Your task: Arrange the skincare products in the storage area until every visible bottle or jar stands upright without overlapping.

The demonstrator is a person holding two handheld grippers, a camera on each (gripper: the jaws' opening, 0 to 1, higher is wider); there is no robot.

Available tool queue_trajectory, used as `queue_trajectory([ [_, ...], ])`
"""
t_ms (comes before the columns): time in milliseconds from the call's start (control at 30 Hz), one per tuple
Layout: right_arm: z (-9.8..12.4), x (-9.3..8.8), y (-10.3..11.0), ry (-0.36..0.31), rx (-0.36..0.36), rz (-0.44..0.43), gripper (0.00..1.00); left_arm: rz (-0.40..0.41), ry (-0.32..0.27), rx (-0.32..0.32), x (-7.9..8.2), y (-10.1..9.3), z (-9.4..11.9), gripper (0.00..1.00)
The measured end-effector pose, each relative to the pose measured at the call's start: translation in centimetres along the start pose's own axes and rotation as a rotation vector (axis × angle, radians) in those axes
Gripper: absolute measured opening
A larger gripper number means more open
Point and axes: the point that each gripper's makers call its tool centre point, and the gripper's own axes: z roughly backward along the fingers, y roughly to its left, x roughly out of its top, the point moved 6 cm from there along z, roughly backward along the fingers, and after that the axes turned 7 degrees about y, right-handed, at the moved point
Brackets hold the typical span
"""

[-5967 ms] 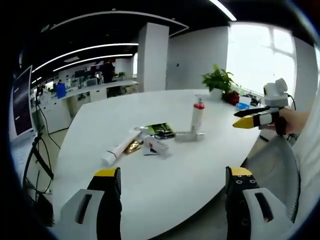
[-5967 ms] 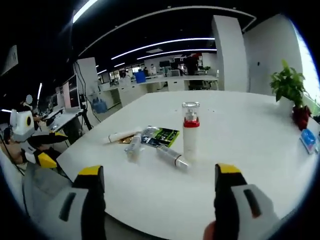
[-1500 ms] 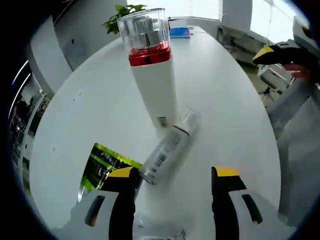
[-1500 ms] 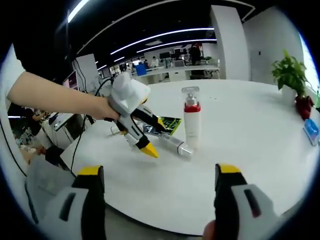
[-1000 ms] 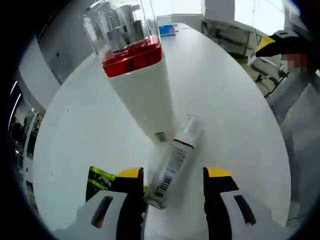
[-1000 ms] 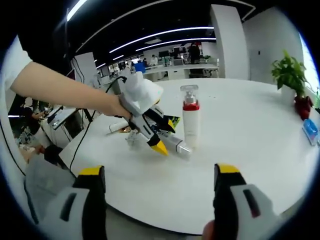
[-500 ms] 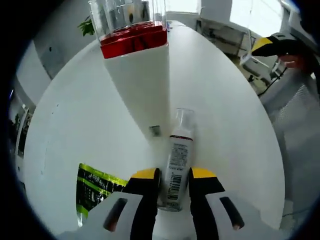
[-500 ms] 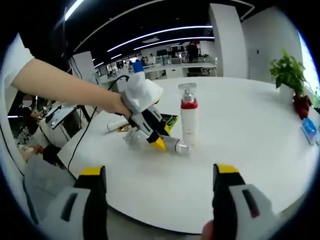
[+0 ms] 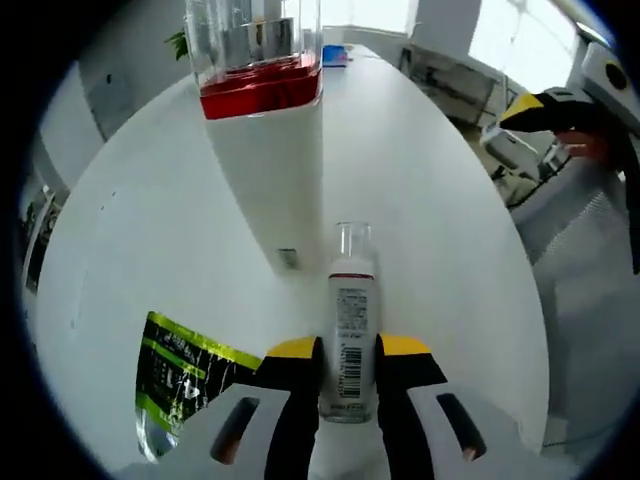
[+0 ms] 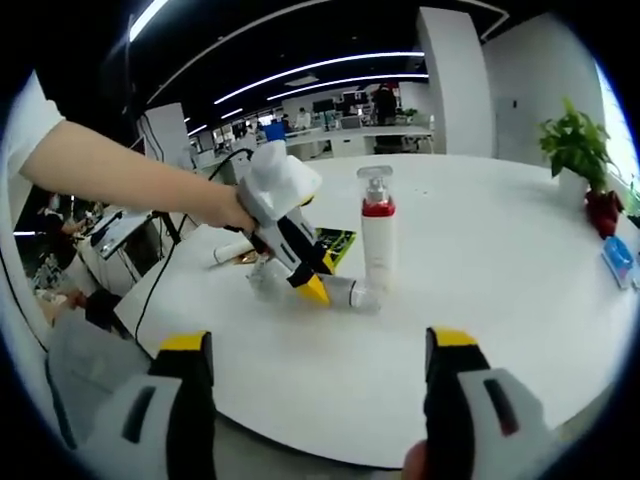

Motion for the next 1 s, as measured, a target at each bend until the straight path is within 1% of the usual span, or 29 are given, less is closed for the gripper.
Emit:
queue_trajectory([
  [67, 0.0, 0.0, 0.0, 0.000, 0.003, -0.001, 0.88, 0.010, -0.007, -0.004, 0.0, -0.4, 0.2, 0.17],
  [200, 0.1, 0.0, 0.0, -0.009, 0.006, -0.009, 0.87, 0.049, -0.040, -0.014, 0.0, -1.0, 0.7, 0.17],
  [300, 0.1, 0.1, 0.0, -0.015, 0.010, -0.013, 0.87, 0.096, -0.080, -0.022, 0.0, -1.5, 1.3, 0.17],
  [333, 0.1, 0.1, 0.0, -0.016, 0.011, -0.012, 0.87, 0.116, -0.098, -0.028, 0.1, -1.7, 1.4, 0.17],
  [400, 0.1, 0.1, 0.1, -0.018, 0.015, -0.013, 0.87, 0.175, -0.160, -0.061, 0.4, -2.2, 1.9, 0.17],
  [433, 0.1, 0.1, 0.1, -0.020, 0.018, -0.014, 0.87, 0.213, -0.201, -0.077, 0.6, -2.4, 2.2, 0.17],
  [500, 0.1, 0.2, 0.1, -0.022, 0.022, -0.018, 0.87, 0.263, -0.252, -0.093, 0.8, -2.6, 2.7, 0.17],
  [533, 0.2, 0.2, 0.1, -0.024, 0.025, -0.024, 0.87, 0.297, -0.289, -0.109, 1.0, -2.8, 3.1, 0.17],
  [667, 0.2, 0.2, 0.1, -0.029, 0.033, -0.028, 0.86, 0.381, -0.382, -0.148, 1.1, -3.5, 4.0, 0.17],
  [800, 0.2, 0.3, 0.3, -0.030, 0.042, -0.020, 0.85, 0.419, -0.430, -0.168, 1.0, -4.2, 4.7, 0.17],
  [1000, 0.2, 0.3, 0.3, -0.039, 0.051, -0.030, 0.85, 0.475, -0.498, -0.193, 0.8, -5.0, 5.7, 0.17],
])
